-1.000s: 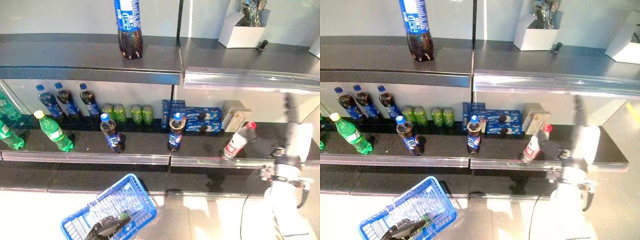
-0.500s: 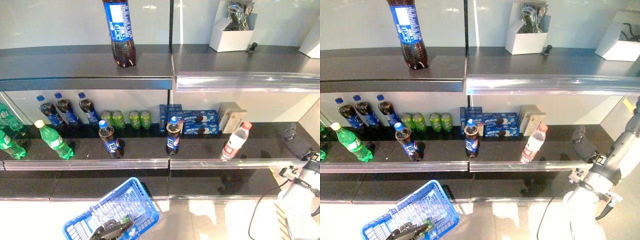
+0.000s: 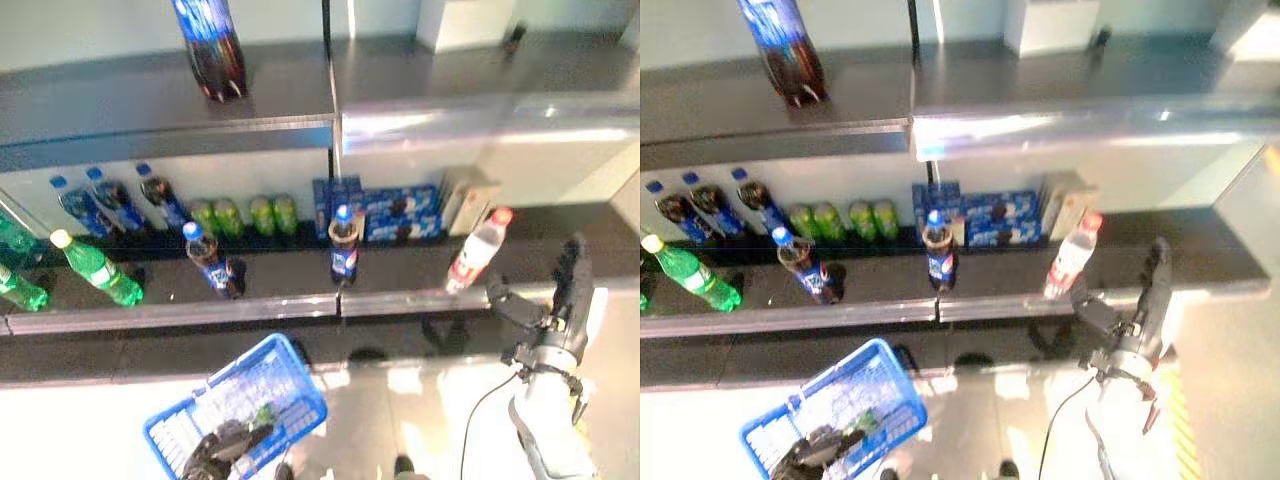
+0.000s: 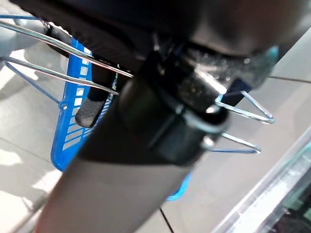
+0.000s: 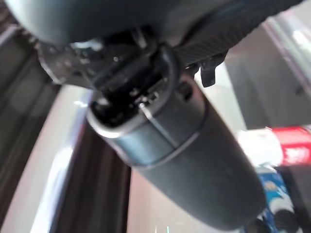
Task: Pick up the drink and place into the basket.
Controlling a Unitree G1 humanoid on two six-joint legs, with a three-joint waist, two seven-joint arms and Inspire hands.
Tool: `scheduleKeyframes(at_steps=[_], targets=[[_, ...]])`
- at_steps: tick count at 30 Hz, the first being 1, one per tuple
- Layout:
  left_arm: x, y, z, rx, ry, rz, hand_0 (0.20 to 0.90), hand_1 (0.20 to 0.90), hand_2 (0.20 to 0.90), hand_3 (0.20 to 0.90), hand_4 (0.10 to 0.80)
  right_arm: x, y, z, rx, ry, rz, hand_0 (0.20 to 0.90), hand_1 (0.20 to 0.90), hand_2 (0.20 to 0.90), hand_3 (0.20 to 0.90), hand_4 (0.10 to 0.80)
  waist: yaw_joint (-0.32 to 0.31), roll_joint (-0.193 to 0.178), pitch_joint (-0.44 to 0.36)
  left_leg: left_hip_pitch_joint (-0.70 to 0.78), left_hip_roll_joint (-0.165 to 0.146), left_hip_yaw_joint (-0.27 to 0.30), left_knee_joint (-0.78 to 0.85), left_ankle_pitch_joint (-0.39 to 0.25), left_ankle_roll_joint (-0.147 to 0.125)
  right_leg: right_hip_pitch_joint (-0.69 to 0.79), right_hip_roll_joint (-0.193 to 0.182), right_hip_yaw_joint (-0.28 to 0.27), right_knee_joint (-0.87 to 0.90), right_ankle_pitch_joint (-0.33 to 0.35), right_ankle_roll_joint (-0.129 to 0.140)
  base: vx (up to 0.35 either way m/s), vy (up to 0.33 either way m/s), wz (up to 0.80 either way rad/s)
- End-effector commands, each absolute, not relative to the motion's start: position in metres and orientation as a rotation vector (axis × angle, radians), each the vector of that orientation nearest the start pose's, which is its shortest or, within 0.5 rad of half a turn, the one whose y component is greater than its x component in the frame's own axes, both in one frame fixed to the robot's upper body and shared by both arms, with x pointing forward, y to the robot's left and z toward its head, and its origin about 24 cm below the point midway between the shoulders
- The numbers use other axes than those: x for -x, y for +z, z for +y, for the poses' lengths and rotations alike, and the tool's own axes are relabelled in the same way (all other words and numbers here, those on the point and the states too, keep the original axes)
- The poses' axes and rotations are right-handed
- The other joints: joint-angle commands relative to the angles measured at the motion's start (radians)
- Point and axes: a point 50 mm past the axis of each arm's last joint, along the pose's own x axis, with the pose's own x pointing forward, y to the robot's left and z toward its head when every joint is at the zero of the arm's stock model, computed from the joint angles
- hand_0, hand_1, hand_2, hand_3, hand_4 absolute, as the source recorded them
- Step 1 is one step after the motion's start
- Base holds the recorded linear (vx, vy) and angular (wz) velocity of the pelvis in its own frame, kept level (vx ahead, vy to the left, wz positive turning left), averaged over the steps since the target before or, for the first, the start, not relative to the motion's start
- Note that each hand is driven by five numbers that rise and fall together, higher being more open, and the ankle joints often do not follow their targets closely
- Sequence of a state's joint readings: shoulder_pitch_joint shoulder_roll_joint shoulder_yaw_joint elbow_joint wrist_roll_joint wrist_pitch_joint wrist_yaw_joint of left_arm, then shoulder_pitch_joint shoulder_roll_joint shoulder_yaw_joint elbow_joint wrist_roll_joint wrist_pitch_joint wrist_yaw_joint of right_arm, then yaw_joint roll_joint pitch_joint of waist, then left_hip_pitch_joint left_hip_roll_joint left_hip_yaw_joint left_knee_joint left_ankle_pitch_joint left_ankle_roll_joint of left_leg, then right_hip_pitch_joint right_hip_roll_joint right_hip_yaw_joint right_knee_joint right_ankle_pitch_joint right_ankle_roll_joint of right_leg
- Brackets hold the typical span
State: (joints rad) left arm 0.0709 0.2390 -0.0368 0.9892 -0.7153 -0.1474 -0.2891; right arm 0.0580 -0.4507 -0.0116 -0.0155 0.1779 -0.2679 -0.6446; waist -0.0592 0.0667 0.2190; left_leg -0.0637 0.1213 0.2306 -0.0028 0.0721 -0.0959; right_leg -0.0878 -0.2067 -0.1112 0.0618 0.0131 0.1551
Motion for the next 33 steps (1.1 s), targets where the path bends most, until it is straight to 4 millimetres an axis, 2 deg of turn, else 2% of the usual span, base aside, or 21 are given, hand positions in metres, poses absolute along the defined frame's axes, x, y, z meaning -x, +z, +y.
scheduleKeyframes(at_steps=[1, 5, 10, 15, 24, 33], targets=[[-0.105, -0.144, 0.198, 0.550, 0.088, 0.799, 0.300, 0.300, 0.300, 0.200, 0.100, -0.236, 0.152, -0.254, 0.123, -0.617, -0.693, 0.900, 0.900, 0.900, 0.900, 0.800, 0.010, -0.013, 0.064, -0.032, 0.027, -0.052, 0.151, -0.098, 0.013, -0.091, -0.052, 0.006, 0.149, -0.012, -0.033, -0.152, 0.047, -0.07], [-0.119, -0.140, 0.190, 0.549, 0.031, 0.758, 0.300, 0.300, 0.300, 0.200, 0.100, -0.243, 0.171, -0.252, 0.090, -0.631, -0.770, 0.900, 0.900, 0.900, 0.900, 0.800, 0.003, 0.010, 0.121, -0.087, 0.016, -0.054, 0.178, -0.091, 0.016, -0.157, -0.057, 0.019, 0.178, -0.008, -0.038, -0.128, 0.062, -0.04], [-0.131, -0.134, 0.184, 0.580, -0.009, 0.715, 0.300, 0.300, 0.300, 0.200, 0.100, -0.252, 0.185, -0.251, -0.057, -0.621, -0.812, 0.900, 0.900, 0.900, 0.900, 0.800, 0.001, 0.033, 0.168, -0.128, 0.003, -0.060, 0.184, -0.079, 0.018, -0.205, -0.055, 0.029, 0.189, -0.002, -0.045, -0.074, 0.039, -0.06], [-0.142, -0.130, 0.180, 0.587, -0.037, 0.695, 0.300, 0.300, 0.300, 0.200, 0.100, -0.259, 0.204, -0.245, -0.107, -0.619, -0.877, 0.900, 0.900, 0.900, 0.900, 0.800, 0.003, 0.044, 0.201, -0.157, -0.003, -0.064, 0.182, -0.065, 0.020, -0.234, -0.051, 0.033, 0.188, 0.007, -0.050, -0.050, 0.010, -0.03], [-0.158, -0.123, 0.179, 0.602, -0.065, 0.661, 0.300, 0.300, 0.300, 0.200, 0.100, -0.274, 0.250, -0.248, -0.180, -0.630, -0.972, 0.900, 0.900, 0.900, 0.900, 0.800, 0.030, 0.059, 0.233, -0.194, -0.013, -0.078, 0.176, -0.044, 0.020, -0.260, -0.047, 0.023, 0.183, 0.016, -0.057, -0.028, -0.009, 0.00], [-0.167, -0.119, 0.180, 0.586, -0.090, 0.659, 0.300, 0.300, 0.300, 0.200, 0.100, -0.289, 0.281, -0.254, -0.148, -0.665, -0.978, 0.900, 0.900, 0.900, 0.900, 0.800, 0.057, 0.065, 0.244, -0.207, -0.016, -0.088, 0.173, -0.033, 0.019, -0.259, -0.044, 0.010, 0.174, 0.020, -0.064, 0.000, 0.000, 0.00]])
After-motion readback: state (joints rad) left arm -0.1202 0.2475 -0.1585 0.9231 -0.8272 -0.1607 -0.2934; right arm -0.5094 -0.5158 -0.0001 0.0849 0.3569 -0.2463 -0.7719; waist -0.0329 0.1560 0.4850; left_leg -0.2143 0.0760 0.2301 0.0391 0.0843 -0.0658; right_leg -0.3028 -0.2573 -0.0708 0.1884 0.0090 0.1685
